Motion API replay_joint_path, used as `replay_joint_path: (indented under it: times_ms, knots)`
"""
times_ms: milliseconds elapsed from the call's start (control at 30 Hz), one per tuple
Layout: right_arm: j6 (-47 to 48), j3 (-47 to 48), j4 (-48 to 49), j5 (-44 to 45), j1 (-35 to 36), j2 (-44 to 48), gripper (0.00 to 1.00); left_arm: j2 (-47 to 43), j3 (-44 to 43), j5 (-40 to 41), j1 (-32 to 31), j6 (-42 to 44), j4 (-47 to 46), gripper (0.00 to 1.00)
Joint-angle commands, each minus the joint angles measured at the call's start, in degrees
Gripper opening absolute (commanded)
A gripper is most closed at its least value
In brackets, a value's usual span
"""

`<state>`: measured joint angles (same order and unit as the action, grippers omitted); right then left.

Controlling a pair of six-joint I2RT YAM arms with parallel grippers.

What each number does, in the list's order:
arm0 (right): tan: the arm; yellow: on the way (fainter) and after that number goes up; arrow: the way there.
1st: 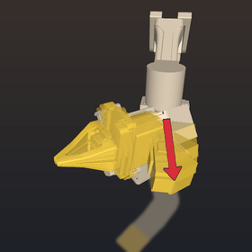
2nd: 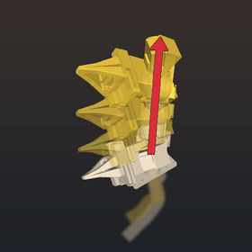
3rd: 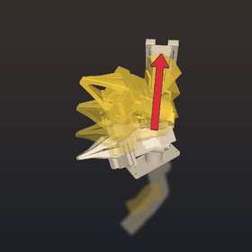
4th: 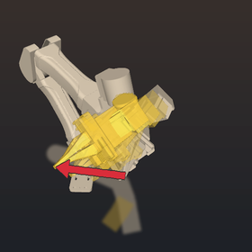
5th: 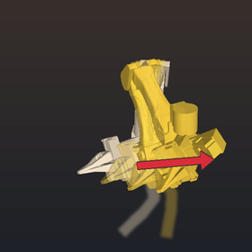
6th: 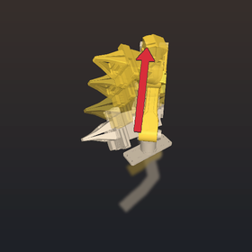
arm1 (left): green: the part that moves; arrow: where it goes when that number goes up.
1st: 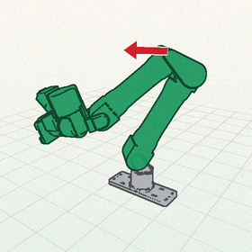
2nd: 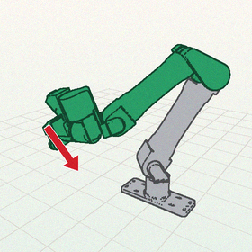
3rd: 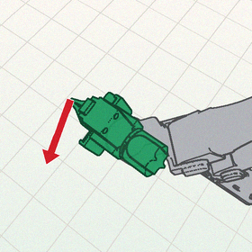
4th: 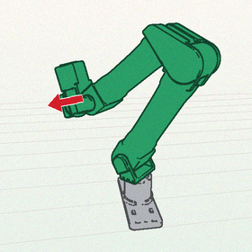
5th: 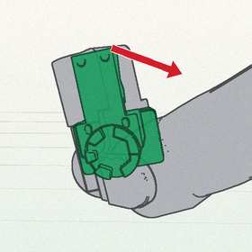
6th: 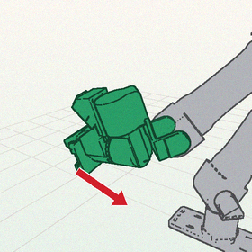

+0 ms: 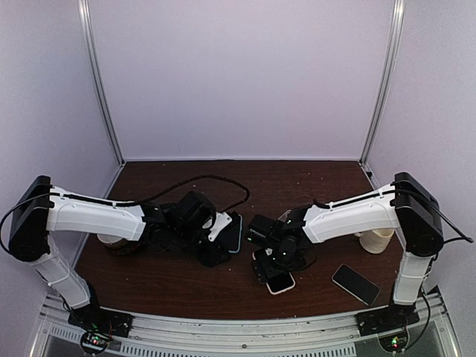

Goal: Put the phone into the phone case
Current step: Pick up the phone with the phone case at the center of the board.

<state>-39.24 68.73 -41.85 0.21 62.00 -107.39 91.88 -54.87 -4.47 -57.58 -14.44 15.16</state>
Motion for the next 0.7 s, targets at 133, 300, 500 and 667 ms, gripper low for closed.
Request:
replay_joint_path:
  times_ms: [133,300,500,667]
  knots:
    - [-0.4,-2.2,0.7,0.0,0.3,-0.9,0.74,-0.7,-1.8,1.0,0.3,0.5,0.2,0.51]
    - [0.5,-1.9,1.7,2.0,1.3,1.4,0.62,-1.0,-1.9,0.6,0.6,-0.4,-0.1,0.51]
    - [3.4,-2.9,6.8,9.3,4.2,8.2,0.50,-4.0,-0.9,-3.4,2.8,-4.4,-2.7,0.64]
    - [7.2,-6.0,16.4,16.8,7.7,16.0,0.44,-12.0,4.1,-8.5,4.7,-11.0,-12.5,0.84]
